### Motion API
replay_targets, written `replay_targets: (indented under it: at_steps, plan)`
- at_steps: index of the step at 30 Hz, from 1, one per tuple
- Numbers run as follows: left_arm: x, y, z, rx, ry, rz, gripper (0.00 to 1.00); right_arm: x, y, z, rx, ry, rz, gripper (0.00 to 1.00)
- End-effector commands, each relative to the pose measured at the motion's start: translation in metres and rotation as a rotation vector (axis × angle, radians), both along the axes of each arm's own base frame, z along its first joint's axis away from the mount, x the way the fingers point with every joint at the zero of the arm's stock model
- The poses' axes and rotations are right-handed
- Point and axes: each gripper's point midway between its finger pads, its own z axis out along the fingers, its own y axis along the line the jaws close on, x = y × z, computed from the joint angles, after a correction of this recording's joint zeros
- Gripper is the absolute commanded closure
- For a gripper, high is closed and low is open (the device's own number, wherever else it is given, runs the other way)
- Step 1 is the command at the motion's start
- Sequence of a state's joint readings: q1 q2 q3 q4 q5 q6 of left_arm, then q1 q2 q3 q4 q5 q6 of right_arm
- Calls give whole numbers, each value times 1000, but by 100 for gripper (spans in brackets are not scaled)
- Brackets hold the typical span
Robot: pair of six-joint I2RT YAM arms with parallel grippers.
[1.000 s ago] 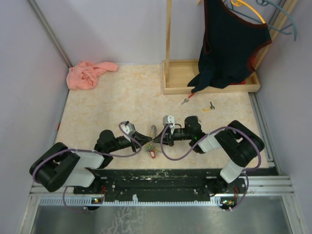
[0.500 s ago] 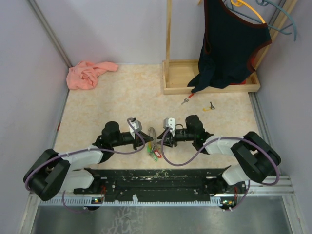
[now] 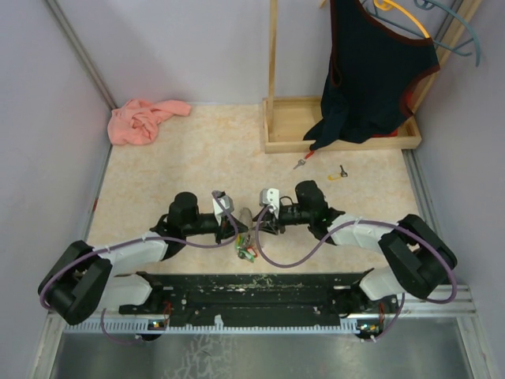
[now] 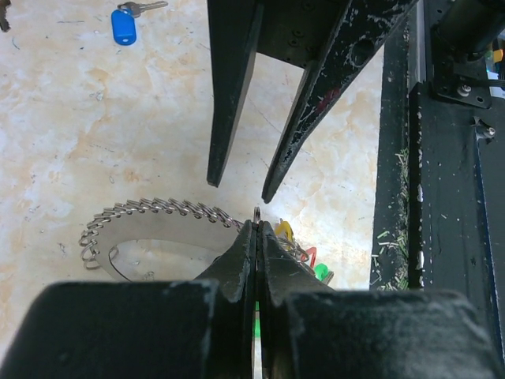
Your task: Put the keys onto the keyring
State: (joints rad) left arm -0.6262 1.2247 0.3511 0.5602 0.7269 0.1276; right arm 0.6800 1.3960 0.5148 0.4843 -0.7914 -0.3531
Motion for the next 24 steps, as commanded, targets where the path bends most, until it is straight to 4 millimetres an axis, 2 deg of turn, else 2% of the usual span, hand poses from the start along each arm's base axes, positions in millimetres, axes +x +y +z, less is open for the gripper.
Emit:
replay_targets:
  at_steps: [1,12,21,24]
  plan:
    - [2,-6,12,-18,-32,-35,99,3,19,24,51,-71,67,70]
    - [1,-7,14,-27,-35,-43,99,-5,24,12,20,-30,119,73]
    - [-1,-8,11,-28,-23,-59,99,-3,29,12,26,-31,125,81]
    - [-2,-8,12,-32,-27,-62,99,-2,29,11,26,-27,124,95]
